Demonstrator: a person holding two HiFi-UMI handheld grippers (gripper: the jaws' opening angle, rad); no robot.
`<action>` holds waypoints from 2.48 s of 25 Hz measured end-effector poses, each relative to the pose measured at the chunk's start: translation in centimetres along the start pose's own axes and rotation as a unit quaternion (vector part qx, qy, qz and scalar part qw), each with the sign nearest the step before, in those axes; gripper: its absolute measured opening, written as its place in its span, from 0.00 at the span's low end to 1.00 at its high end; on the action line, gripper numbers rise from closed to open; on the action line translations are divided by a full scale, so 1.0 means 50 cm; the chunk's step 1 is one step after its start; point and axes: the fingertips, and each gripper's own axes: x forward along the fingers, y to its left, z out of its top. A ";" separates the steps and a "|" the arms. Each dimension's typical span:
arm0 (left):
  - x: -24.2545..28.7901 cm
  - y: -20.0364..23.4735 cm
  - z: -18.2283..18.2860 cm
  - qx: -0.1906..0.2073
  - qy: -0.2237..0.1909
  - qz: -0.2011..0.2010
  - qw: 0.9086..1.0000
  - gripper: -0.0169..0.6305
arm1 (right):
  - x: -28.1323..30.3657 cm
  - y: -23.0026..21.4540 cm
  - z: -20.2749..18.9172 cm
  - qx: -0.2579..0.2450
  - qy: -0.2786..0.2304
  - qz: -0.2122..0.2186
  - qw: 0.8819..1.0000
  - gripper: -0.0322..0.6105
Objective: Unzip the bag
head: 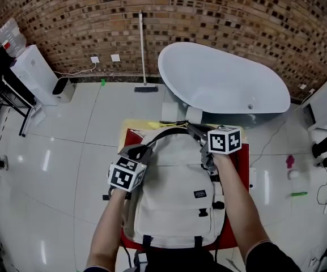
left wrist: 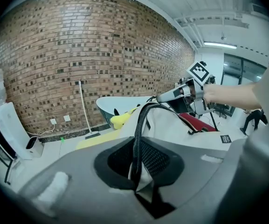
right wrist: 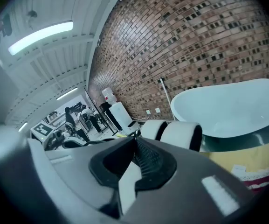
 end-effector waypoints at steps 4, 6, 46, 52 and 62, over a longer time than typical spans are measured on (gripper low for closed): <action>-0.008 0.009 -0.011 -0.017 0.002 0.006 1.000 0.09 | -0.050 -0.037 -0.012 0.018 -0.015 -0.018 1.000 0.08; -0.010 0.012 -0.016 -0.022 0.004 0.011 1.000 0.09 | -0.074 -0.056 -0.021 0.024 -0.019 -0.030 0.999 0.08; 0.233 -0.239 0.166 0.266 0.037 -0.091 0.959 0.14 | -0.198 -0.080 -0.059 0.045 -0.045 -0.018 0.998 0.08; 0.220 -0.229 0.163 0.238 0.018 -0.095 0.966 0.11 | -0.214 -0.099 -0.088 0.089 -0.062 -0.037 0.993 0.08; 0.205 -0.236 0.165 0.215 0.004 -0.113 0.970 0.10 | -0.244 -0.109 -0.155 0.136 -0.088 -0.075 0.984 0.08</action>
